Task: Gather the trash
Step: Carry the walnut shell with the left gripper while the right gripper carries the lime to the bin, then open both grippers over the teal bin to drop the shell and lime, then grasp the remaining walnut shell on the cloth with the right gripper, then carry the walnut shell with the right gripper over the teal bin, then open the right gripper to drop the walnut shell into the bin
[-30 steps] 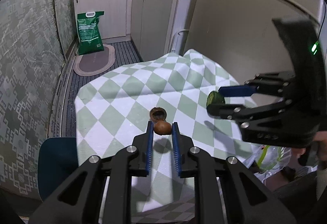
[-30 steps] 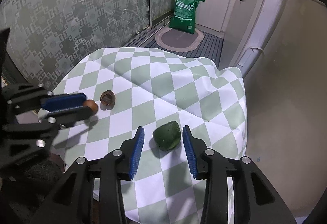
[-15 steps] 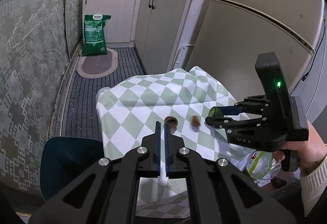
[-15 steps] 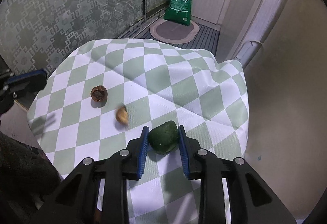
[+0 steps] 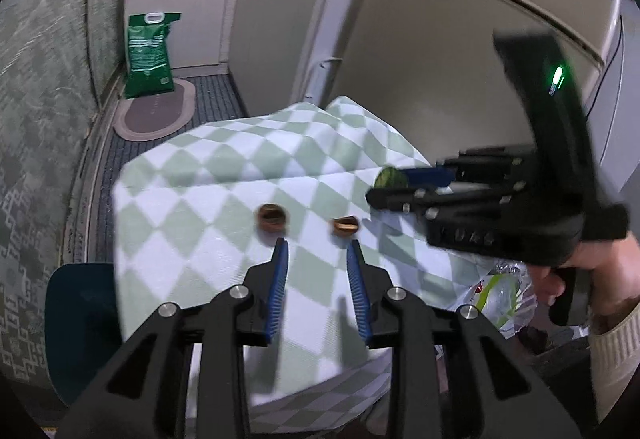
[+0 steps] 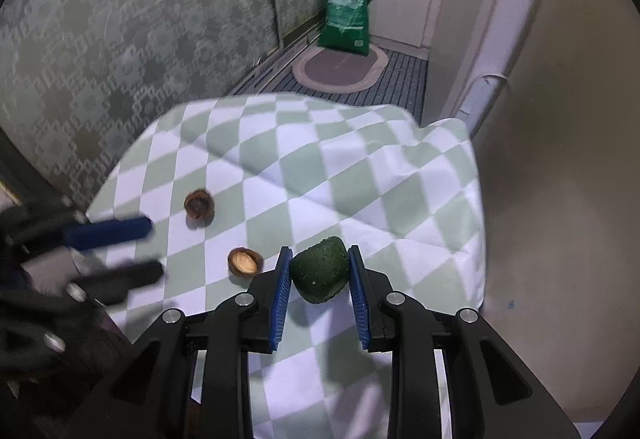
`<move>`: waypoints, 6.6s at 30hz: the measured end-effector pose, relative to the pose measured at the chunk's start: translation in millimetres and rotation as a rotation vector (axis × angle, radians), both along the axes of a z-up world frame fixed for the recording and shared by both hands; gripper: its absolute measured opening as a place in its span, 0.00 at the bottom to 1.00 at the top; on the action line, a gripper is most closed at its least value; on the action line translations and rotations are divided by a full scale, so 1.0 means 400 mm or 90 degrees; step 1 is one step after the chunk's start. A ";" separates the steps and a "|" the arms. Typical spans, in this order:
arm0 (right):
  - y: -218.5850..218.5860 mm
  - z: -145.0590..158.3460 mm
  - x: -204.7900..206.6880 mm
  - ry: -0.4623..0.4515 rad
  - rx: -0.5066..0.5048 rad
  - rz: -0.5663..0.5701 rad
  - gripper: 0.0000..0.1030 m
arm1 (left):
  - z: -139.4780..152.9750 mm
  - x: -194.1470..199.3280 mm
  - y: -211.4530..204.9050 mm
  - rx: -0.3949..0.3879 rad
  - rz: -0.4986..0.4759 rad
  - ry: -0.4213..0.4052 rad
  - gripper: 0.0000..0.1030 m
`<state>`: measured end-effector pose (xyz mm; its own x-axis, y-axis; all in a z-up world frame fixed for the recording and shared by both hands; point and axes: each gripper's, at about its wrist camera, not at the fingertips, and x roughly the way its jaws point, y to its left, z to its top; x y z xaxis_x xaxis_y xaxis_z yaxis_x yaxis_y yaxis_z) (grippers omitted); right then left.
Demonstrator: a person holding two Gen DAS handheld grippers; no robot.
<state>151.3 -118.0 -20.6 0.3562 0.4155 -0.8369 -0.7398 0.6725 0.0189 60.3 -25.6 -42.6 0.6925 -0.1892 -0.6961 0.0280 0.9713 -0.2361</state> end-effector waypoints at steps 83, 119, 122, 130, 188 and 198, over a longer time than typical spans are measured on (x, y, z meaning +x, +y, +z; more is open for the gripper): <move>0.561 0.000 -0.269 0.059 0.003 0.247 0.27 | -0.006 -0.293 0.522 0.039 0.313 0.051 0.24; 0.295 0.098 -0.119 0.009 0.096 0.098 0.42 | 0.112 -0.213 0.296 0.026 0.192 -0.077 0.45; 0.253 0.089 -0.106 0.006 0.089 0.083 0.38 | 0.100 -0.192 0.261 0.027 0.167 -0.073 0.45; 0.179 0.054 -0.077 0.016 0.067 0.059 0.30 | 0.071 -0.142 0.166 0.034 0.114 -0.051 0.45; 0.539 0.000 -0.256 0.118 0.057 0.219 0.23 | -0.027 -0.297 0.394 0.047 0.215 0.069 0.01; 0.553 -0.001 -0.290 0.095 0.015 0.233 0.23 | -0.053 -0.325 0.399 0.045 0.197 0.099 0.00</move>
